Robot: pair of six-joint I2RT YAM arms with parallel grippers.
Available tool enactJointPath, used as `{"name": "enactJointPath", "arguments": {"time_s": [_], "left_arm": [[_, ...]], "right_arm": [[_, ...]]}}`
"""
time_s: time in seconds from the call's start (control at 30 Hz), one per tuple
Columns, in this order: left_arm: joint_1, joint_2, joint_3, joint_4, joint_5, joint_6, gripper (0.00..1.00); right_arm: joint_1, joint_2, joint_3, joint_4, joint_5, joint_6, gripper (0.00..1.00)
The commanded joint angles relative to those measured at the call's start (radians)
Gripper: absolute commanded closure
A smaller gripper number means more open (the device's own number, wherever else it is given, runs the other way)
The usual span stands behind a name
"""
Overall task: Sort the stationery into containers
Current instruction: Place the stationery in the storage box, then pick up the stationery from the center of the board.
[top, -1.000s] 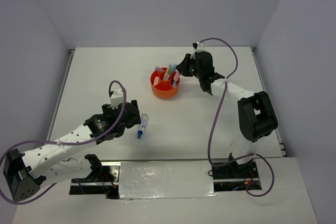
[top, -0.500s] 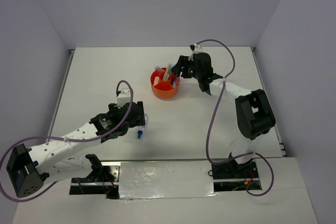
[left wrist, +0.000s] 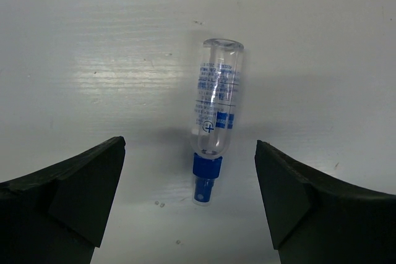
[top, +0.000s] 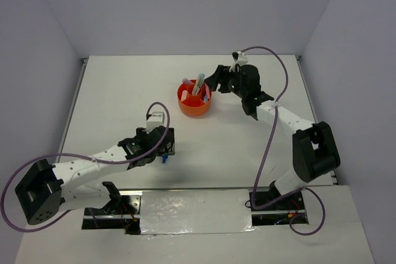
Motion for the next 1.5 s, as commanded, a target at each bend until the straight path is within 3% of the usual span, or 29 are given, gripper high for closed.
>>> {"name": "enactJointPath", "arguments": {"time_s": [0.0,0.4,0.73,0.83,0.93,0.97,1.07,1.13,1.3,1.37,1.47], "left_arm": [[0.004,0.016,-0.009,0.086,0.028,0.027,0.02],[0.004,0.16,-0.028,0.145,0.021,0.013,0.04],[0.004,0.269,-0.032,0.174,0.027,-0.007,0.19],[0.004,0.303,-0.036,0.18,0.04,-0.015,0.28],[-0.01,0.312,-0.042,0.174,0.045,-0.03,0.46],[-0.016,0.31,-0.042,0.168,0.041,-0.041,0.58],[-0.039,0.289,-0.034,0.137,0.028,-0.053,0.82],[-0.053,0.263,-0.022,0.117,0.028,-0.05,0.99],[-0.102,0.139,0.004,0.112,0.079,0.04,1.0],[-0.122,0.046,-0.023,0.173,0.126,0.094,1.0],[-0.125,-0.095,-0.091,0.313,0.253,0.181,1.0]], "right_arm": [[0.007,-0.084,-0.076,0.065,-0.009,0.028,0.28],[0.007,-0.153,-0.184,0.111,-0.076,0.036,0.43],[0.026,-0.401,-0.369,0.065,-0.083,0.066,0.44],[0.035,-0.473,-0.402,0.042,-0.086,0.073,0.44],[0.038,-0.532,-0.42,0.008,-0.084,0.08,0.44],[0.039,-0.544,-0.425,-0.002,-0.089,0.082,0.44],[0.042,-0.573,-0.454,0.001,-0.113,0.091,0.43],[0.044,-0.578,-0.488,0.023,-0.13,0.089,0.41],[0.087,-0.543,-0.537,0.066,-0.187,0.149,0.26],[0.142,-0.501,-0.548,0.097,-0.147,0.189,0.02],[0.288,-0.42,-0.505,0.096,-0.045,0.259,0.0]]}}
